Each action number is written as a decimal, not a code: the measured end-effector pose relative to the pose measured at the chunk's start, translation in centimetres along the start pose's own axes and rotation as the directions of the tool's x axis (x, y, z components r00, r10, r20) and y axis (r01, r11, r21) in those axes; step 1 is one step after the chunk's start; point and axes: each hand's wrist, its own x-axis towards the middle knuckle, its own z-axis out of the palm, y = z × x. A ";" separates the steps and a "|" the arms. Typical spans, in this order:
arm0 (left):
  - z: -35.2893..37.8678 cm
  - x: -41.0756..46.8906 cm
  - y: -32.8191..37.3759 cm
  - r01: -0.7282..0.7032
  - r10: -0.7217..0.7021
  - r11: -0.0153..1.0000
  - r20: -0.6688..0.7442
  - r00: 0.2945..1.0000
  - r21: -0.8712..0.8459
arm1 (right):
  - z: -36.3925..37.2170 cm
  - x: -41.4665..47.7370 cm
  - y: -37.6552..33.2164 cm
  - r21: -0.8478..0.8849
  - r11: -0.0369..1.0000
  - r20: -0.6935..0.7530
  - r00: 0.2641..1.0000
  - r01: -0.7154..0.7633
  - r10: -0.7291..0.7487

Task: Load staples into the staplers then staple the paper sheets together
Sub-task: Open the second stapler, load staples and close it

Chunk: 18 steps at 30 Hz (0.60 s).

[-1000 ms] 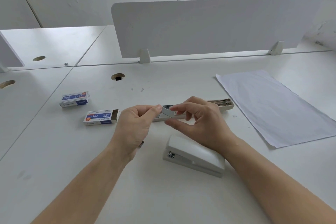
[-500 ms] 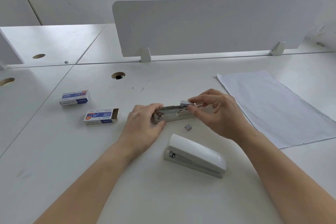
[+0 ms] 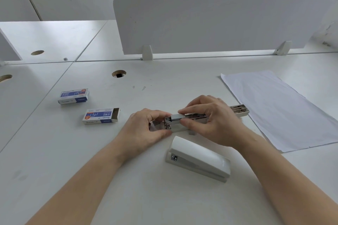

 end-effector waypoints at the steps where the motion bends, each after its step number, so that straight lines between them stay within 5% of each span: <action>1: 0.0 0.0 0.0 -0.002 0.002 1.000 -0.001 1.000 0.000 | 0.1 0.1 0.0 -0.009 1.000 0.008 1.000 -0.001 0.001; 18: -0.2 -0.4 0.3 0.003 0.002 0.997 -0.063 0.998 0.075 | -0.8 -0.4 -0.6 0.000 1.000 0.034 0.999 0.001 -0.001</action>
